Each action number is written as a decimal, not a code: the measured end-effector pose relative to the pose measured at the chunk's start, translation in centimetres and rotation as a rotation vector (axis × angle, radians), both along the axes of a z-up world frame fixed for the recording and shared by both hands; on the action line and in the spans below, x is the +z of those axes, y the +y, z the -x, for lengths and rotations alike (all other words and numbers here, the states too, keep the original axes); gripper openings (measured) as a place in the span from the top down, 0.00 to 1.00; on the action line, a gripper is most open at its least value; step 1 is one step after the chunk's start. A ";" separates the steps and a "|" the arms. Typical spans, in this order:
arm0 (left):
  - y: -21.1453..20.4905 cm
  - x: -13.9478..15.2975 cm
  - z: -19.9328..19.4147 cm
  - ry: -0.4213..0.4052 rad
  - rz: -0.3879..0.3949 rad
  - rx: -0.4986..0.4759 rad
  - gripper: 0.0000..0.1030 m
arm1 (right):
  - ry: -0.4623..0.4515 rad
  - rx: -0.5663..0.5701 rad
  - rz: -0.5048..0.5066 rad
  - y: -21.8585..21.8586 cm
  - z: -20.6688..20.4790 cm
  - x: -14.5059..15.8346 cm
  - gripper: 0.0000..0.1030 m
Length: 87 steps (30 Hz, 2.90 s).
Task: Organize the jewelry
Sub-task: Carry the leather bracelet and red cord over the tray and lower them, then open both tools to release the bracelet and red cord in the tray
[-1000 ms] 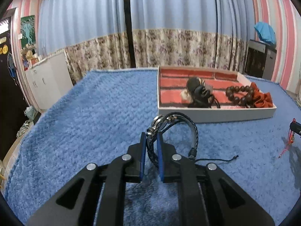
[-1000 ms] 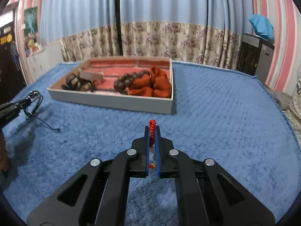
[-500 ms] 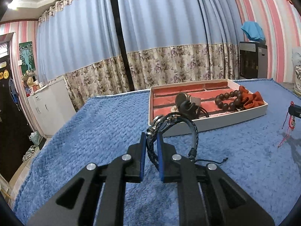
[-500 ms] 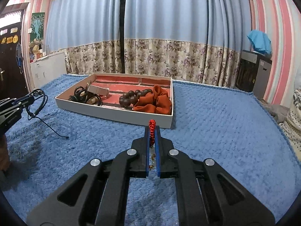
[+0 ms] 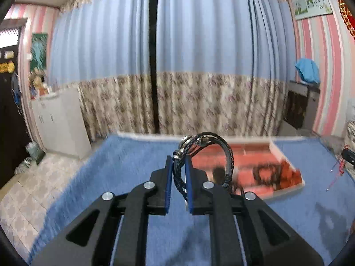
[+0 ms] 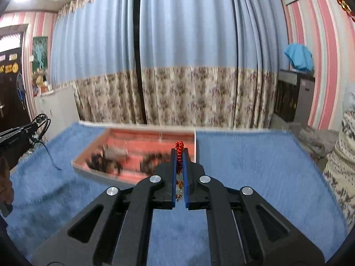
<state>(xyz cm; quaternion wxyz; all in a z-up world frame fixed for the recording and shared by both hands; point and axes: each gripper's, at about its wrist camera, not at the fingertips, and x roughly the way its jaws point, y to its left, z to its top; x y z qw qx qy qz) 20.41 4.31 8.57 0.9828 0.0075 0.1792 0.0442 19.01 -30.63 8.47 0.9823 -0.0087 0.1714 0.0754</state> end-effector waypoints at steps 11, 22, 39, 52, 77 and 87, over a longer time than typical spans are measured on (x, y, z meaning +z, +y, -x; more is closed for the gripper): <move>-3.2 1.0 -3.9 -0.101 0.029 -0.004 0.89 | -0.067 0.036 0.006 3.5 -5.2 1.7 0.94; -4.5 -6.6 -9.3 0.007 -0.004 -0.068 0.89 | 0.038 0.034 0.075 5.3 -12.1 -7.3 0.94; -6.9 -10.2 -9.7 0.018 -0.063 -0.154 0.89 | 0.093 0.053 0.068 5.4 -13.9 -9.9 0.94; -7.9 -11.5 -12.2 0.165 -0.092 -0.209 0.85 | 0.185 0.047 0.127 6.6 -15.5 -10.9 0.91; -7.8 -11.8 -11.4 0.140 -0.110 -0.174 0.44 | 0.156 0.019 0.118 6.3 -14.5 -10.7 0.60; -7.0 -11.0 -10.1 0.060 -0.073 -0.150 0.20 | 0.076 -0.009 0.144 6.4 -12.1 -10.2 0.32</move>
